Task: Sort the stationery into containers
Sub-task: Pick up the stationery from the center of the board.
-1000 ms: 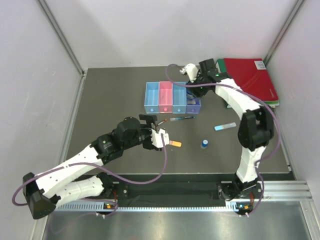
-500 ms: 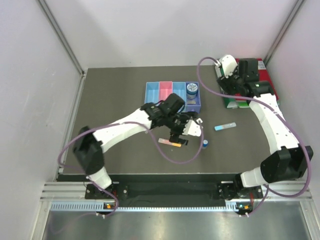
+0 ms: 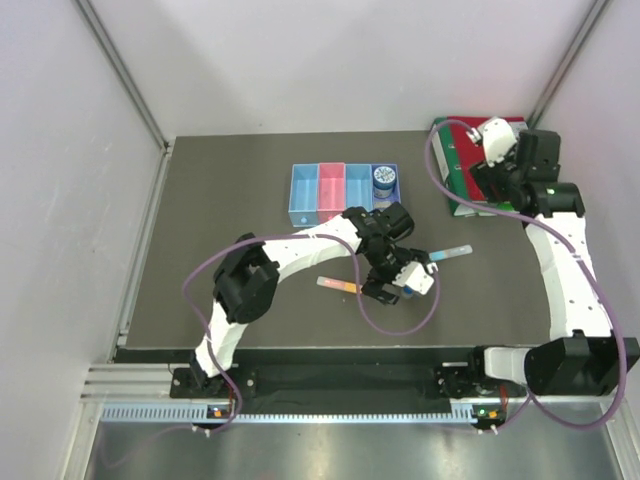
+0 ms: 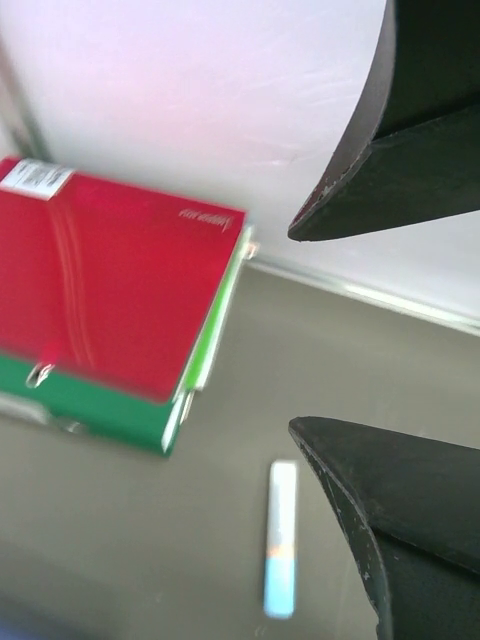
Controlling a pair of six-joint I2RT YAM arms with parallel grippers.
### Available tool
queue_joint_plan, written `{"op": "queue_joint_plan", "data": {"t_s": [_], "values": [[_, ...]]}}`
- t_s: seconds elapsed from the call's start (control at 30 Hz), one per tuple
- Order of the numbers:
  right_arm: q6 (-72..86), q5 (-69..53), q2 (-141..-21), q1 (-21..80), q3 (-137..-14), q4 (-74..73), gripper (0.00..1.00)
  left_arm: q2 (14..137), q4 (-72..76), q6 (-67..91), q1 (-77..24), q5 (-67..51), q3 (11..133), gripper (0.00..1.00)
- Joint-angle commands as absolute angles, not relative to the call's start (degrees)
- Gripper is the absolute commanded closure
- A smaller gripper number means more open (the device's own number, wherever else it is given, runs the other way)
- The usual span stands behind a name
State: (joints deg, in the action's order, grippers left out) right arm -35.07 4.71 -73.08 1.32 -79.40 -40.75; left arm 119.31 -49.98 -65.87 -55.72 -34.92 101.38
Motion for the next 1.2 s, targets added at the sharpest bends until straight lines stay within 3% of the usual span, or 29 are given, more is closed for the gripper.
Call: {"op": "queue_joint_plan", "data": {"t_s": [0.0,0.63,0.93,1.17], "values": [[-36.56,3.61,-69.26,-4.03,-78.22,-40.69,0.29,120.58,-50.28,-68.73,-56.60,-36.56,103.80,0.03],[-36.83,-2.72,-64.16,-14.06,-74.97,-42.36,0.29,126.56,-43.50,-67.76,-57.13,-36.30,107.93,0.10],[-36.30,-3.43,-63.81,-14.68,-74.00,-41.31,0.30,126.83,-44.30,-68.46,-57.30,-36.56,108.54,0.35],[-36.04,-3.78,-63.72,-15.03,-73.48,-40.87,0.31,127.79,-45.79,-68.99,-57.57,-36.65,109.86,0.41]]}}
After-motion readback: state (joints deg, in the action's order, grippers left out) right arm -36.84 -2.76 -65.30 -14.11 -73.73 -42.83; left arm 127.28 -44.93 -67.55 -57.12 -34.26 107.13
